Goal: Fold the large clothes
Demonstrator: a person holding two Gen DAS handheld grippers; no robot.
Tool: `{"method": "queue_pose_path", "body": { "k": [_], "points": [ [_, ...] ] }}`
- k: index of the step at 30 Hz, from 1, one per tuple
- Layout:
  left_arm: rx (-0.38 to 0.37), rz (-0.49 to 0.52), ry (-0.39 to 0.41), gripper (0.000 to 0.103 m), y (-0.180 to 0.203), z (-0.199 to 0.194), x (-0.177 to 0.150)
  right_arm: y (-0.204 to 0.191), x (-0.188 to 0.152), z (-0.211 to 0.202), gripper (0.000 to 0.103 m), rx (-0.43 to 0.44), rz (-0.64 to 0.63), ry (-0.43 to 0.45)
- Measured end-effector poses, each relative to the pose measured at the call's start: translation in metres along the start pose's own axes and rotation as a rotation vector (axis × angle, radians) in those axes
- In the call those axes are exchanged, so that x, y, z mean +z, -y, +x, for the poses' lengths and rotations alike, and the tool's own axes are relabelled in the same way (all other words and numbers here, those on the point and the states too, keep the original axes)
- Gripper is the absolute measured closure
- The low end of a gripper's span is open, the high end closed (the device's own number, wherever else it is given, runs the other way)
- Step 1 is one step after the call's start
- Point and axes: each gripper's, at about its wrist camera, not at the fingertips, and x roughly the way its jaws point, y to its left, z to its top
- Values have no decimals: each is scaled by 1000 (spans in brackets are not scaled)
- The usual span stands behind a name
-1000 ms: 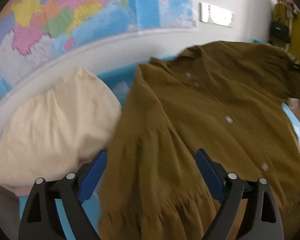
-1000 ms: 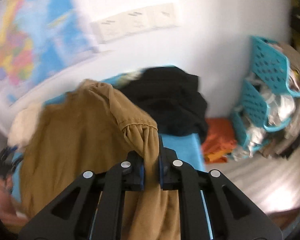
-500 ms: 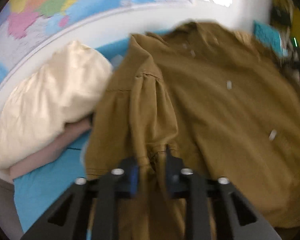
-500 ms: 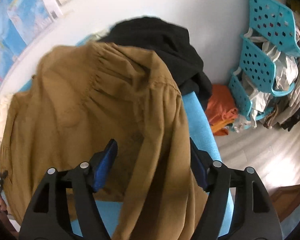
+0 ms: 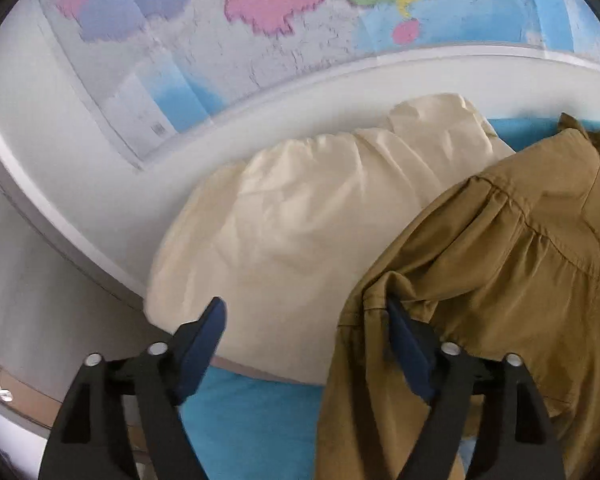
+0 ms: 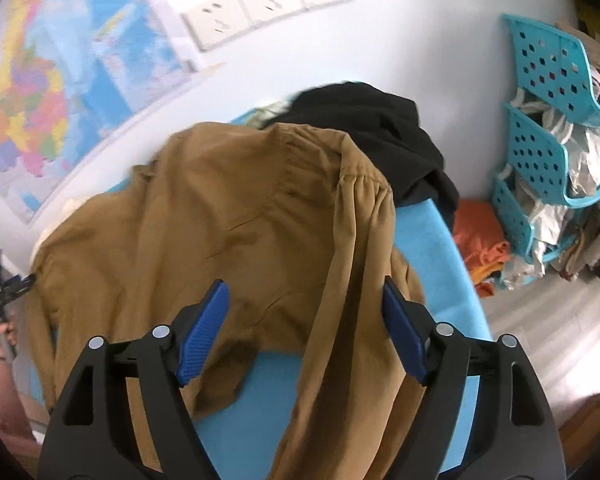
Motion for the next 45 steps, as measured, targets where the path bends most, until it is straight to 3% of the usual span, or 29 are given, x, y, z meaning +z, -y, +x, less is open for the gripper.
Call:
{"method": "queue_pose_path", "body": {
  "k": [1,4,5,7,8,9,10,13,14,15,16,18,21,24,25,27,28,30,32,34,36,38,40,43,45],
  "points": [
    [53,2,61,12,2,-15,-4,-4,-6,-7,27,9,-10,11],
    [109,-29,180,6,0,-54,-13,-15,-29,-27,28,49,-35,35],
    [121,-42,202,5,0,-63,-15,-22,-37,-33,30,15,-61,53],
    [159,-62,223,5,-6,-73,-18,-30,-47,-46,30,-113,-102,125],
    [168,-78,210,5,-4,-75,-14,-32,-50,-50,29,-125,-97,141],
    [144,-103,189,5,-6,-75,-11,-35,-55,-54,30,-56,-97,132],
    [90,-134,175,5,-11,-72,-11,-39,-59,-52,30,3,-107,105],
    [-201,-249,119,5,-32,-69,-8,-50,-78,-25,34,61,-110,-4],
    [-233,-290,94,7,-36,-68,-10,-51,-83,-13,45,79,-100,-49],
    [-217,-327,76,10,-38,-67,-12,-51,-90,1,52,97,-82,-85],
    [-203,-311,107,21,-36,-74,-15,-52,-96,8,51,120,-70,-101],
    [-257,-221,159,21,-20,-91,-22,-53,-106,18,50,142,-40,-108],
    [-459,-38,279,20,17,-135,-43,-61,-111,18,50,174,-33,-89],
    [-593,186,409,13,65,-184,-69,-70,-112,15,56,235,-25,-78],
    [-659,260,446,6,84,-201,-79,-72,-113,14,59,254,-17,-75],
    [-830,407,482,6,128,-233,-99,-78,-109,16,61,286,-17,-65],
    [-943,489,465,6,158,-248,-111,-85,-107,19,62,307,-31,-62],
    [-1037,613,418,6,203,-263,-126,-95,-100,25,65,344,-37,-61],
    [-1012,713,382,6,248,-269,-138,-101,-95,31,65,375,-30,-63],
    [-974,746,335,6,280,-266,-142,-106,-93,34,66,370,-47,-65],
    [-965,727,271,21,296,-254,-139,-100,-94,33,66,379,-19,-58],
    [-1046,669,187,58,295,-243,-131,-85,-99,29,63,398,36,-44],
    [-1109,591,134,68,279,-229,-118,-70,-107,22,52,377,68,-35],
    [-1241,438,40,74,245,-200,-96,-58,-124,18,51,400,98,-69],
    [-1248,376,22,77,230,-193,-87,-65,-133,17,48,418,71,-94]
  ]
}}
